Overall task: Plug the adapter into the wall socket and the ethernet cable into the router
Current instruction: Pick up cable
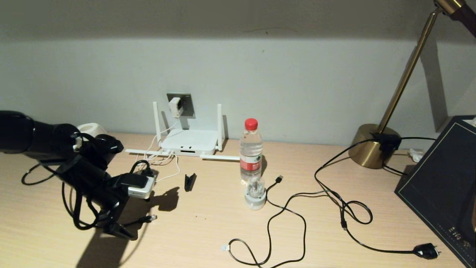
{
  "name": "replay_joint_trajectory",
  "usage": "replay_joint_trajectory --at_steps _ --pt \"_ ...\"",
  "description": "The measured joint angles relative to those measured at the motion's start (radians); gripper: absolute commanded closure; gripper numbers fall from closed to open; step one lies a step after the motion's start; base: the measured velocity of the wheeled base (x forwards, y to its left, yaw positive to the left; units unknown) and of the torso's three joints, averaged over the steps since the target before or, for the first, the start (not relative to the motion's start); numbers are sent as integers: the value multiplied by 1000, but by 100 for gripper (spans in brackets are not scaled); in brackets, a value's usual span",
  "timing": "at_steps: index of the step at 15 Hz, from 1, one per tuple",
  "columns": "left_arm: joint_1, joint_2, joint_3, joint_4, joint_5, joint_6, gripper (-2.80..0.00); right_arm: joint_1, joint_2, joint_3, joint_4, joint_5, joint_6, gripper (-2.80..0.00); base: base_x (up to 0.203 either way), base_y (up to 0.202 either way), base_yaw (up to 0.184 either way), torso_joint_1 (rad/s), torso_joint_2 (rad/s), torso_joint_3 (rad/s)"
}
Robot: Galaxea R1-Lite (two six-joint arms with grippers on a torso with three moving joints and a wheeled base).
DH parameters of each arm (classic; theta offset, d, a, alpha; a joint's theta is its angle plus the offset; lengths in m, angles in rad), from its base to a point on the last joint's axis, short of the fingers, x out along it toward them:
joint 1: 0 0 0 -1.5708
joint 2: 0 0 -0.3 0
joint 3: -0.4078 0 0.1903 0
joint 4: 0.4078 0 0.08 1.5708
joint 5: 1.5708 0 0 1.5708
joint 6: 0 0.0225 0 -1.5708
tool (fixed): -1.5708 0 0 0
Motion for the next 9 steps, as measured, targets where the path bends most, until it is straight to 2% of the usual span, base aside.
replay_joint_trajectory --at_steps 5,6,9 --pt "-8 29 -12 0 -1 -2 -280 0 0 0 0 0 0 0 0 0 0 0 0 0" --pt "-8 32 -12 1 -1 -1 0 0 0 0 0 0 0 0 0 0 0 0 0 0" --pt "-10 34 -8 -1 -1 -2 0 0 0 0 0 0 0 0 0 0 0 0 0 0"
